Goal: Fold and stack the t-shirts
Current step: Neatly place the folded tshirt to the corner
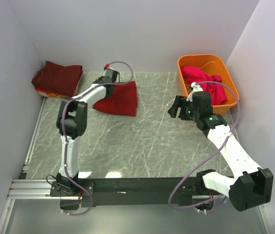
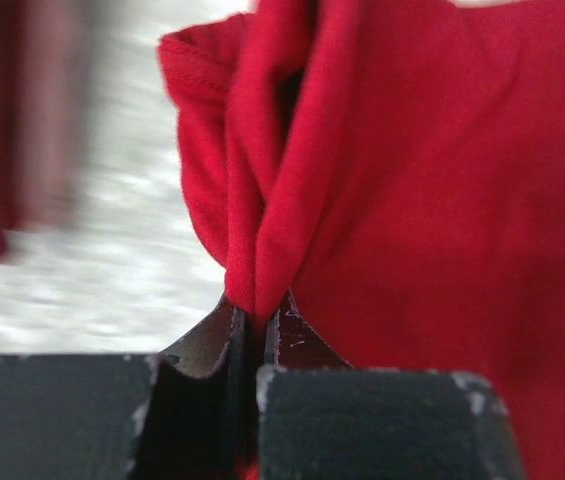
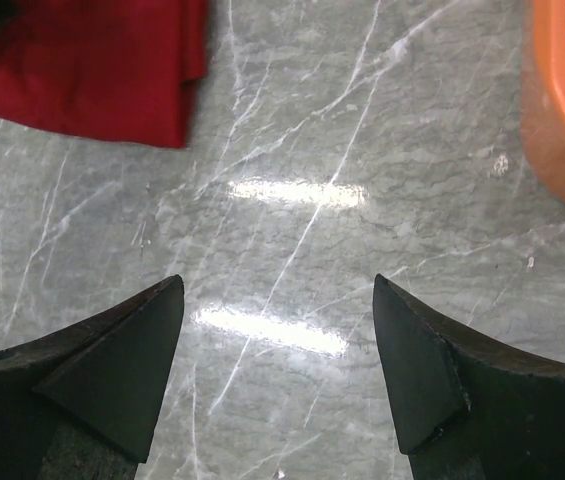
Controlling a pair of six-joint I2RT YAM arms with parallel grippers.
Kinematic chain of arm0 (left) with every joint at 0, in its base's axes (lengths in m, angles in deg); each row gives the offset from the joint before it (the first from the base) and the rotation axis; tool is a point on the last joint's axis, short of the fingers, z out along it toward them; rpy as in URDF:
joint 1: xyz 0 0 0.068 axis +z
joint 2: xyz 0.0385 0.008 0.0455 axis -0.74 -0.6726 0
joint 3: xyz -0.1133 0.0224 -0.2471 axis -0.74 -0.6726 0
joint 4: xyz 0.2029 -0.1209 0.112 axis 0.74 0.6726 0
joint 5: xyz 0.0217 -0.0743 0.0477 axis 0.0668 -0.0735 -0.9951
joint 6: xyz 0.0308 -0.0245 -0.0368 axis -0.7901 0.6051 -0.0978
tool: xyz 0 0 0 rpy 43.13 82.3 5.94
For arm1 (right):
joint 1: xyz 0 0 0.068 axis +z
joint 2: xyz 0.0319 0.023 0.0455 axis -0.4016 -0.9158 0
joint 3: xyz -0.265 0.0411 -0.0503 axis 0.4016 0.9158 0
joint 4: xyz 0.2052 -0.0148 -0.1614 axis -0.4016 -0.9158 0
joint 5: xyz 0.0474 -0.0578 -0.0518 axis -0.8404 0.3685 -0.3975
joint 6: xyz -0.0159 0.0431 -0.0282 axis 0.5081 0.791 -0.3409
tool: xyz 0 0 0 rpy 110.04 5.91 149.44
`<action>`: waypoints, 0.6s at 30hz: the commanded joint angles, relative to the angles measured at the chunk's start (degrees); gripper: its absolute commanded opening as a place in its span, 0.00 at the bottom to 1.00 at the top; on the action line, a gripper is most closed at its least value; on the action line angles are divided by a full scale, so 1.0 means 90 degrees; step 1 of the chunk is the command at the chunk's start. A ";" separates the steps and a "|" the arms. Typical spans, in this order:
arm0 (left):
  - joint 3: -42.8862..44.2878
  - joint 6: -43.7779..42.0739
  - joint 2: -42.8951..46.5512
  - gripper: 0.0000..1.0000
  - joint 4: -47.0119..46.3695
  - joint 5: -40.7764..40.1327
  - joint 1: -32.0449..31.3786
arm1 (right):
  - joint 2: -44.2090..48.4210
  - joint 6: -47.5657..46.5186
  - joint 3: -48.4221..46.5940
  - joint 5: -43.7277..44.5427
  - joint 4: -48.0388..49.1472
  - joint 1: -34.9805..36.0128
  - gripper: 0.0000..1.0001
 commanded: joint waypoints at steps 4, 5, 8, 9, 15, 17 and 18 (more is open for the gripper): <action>-0.0245 -0.2250 0.1025 0.01 -0.1734 -0.1245 0.0701 | -0.0004 -0.0119 0.0010 0.0157 0.0247 -0.0032 0.82; -0.0109 -0.2571 0.1015 0.01 -0.1802 -0.1284 0.0789 | -0.0004 -0.0129 0.0000 0.0177 0.0237 -0.0032 0.82; 0.0165 -0.3225 0.0947 0.01 -0.2114 -0.1391 0.1043 | -0.0024 -0.0129 -0.0010 0.0216 0.0237 -0.0032 0.82; 0.0214 -0.3364 0.0937 0.01 -0.2231 -0.1411 0.1150 | -0.0043 -0.0119 -0.0010 0.0264 0.0247 -0.0032 0.82; 0.0780 -0.3687 0.0879 0.01 -0.2350 -0.1196 0.1522 | -0.0219 -0.0090 -0.0049 0.0274 0.0208 -0.0032 0.82; 0.0820 -0.3784 0.0937 0.01 -0.2447 -0.1157 0.1571 | -0.0268 -0.0090 -0.0068 0.0265 0.0218 -0.0022 0.82; 0.0810 -0.3804 0.0976 0.01 -0.2525 -0.1157 0.1610 | -0.0307 -0.0090 -0.0078 0.0265 0.0227 -0.0032 0.82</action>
